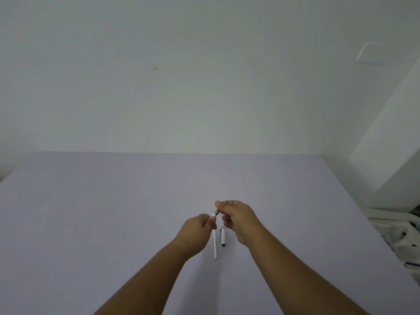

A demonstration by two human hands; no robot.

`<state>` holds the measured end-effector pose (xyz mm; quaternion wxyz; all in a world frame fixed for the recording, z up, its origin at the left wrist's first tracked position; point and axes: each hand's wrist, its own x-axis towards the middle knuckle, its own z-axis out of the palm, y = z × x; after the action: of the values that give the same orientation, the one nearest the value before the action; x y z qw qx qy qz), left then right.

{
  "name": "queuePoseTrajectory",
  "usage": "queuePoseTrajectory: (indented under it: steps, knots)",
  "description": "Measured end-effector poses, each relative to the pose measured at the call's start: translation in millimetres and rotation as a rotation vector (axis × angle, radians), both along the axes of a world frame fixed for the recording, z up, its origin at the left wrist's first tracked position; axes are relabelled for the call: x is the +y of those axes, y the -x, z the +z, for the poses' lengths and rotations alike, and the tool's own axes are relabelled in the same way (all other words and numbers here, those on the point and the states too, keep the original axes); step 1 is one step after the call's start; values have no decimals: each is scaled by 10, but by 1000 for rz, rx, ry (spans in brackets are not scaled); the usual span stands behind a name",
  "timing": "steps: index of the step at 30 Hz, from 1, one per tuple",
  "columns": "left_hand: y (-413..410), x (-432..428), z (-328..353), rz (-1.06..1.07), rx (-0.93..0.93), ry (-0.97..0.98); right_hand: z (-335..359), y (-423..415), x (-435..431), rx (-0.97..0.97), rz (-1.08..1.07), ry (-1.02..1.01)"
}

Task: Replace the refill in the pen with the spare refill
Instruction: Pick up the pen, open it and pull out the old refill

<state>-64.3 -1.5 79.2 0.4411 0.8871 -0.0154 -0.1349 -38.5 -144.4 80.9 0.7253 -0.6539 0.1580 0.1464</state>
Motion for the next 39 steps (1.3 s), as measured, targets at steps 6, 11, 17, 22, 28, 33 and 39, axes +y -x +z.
queuePoseTrajectory:
  steps: [6, 11, 17, 22, 28, 33, 39]
  knots:
    - [-6, -30, -17, -7, -18, -30, 6, -4, -57, -30, -12, -154]
    - [-17, -53, -14, -12, -24, -39, -14, 2, -49, -15, -7, -93]
    - [-29, -60, -30, 0, -17, -43, -2, 1, -70, 12, 14, -121]
    - [-46, -68, -31, -3, -6, -10, -34, -27, -42, -40, -13, -38]
    - [-84, -62, -77, -4, 21, 51, -10, -129, -120, -76, -90, -80]
    - [-112, -15, -123, 10, 49, 120, -32, -290, -104, -94, -238, -90]
    - [-158, 69, -351, 53, 109, 146, -390, -464, -305, -4, -237, 176]
